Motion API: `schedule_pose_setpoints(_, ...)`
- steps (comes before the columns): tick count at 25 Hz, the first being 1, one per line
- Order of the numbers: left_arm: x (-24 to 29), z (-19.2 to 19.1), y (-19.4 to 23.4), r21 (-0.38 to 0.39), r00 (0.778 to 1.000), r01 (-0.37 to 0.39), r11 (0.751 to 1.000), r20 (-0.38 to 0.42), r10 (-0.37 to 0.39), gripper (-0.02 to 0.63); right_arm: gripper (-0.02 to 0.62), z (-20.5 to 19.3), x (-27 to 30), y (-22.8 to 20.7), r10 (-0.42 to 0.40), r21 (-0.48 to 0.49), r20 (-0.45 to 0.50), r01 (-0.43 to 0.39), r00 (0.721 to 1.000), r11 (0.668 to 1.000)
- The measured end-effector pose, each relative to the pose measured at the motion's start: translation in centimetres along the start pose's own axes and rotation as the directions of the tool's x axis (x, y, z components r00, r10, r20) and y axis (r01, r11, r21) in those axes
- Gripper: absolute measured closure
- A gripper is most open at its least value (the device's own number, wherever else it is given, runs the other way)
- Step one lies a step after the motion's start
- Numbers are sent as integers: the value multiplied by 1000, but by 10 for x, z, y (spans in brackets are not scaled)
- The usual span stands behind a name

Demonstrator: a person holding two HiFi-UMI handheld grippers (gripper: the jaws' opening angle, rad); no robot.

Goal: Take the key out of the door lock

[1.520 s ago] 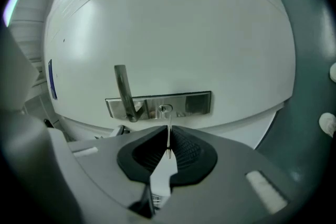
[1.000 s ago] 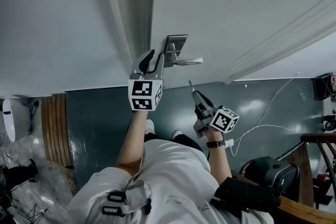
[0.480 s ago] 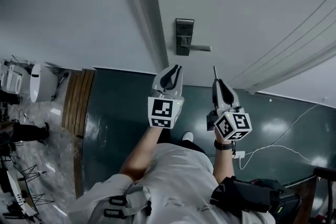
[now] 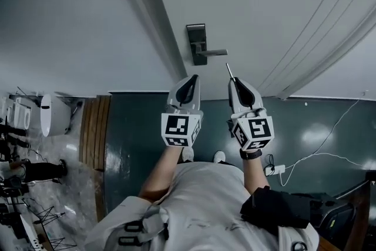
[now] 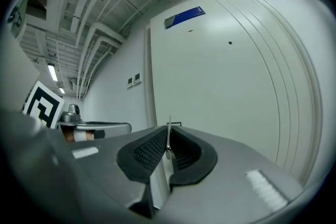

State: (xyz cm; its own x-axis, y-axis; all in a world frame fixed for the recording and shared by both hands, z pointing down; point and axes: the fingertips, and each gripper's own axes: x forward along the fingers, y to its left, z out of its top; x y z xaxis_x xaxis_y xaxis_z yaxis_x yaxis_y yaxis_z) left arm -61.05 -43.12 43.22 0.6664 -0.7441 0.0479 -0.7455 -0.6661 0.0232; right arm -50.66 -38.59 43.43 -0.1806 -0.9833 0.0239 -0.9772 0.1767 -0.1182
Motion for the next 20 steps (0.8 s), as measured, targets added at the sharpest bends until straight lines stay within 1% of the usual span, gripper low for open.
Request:
schedule_pose_setpoints(5, -7, 5, 12, -22, 1000, 15, 1000, 22, -14, 604, 571, 11, 9, 16, -5, -40, 24, 6, 1000, 999)
schedule_pose_setpoints(10, -15, -3, 23, -43, 999, 33, 999, 8, -32, 604, 570, 2, 20, 40, 10, -48, -4, -10, 1000, 999)
schedule_pose_setpoints(15, -19, -9, 45, -69, 1000, 23, 997, 5, -22, 604, 569, -7, 36, 62, 35, -47, -30, -37, 999, 998)
schedule_pose_setpoints(20, -14, -13, 68, -96, 1000, 7, 995, 2, -7, 604, 570, -13, 52, 69, 38, -53, -54, -41, 998, 998)
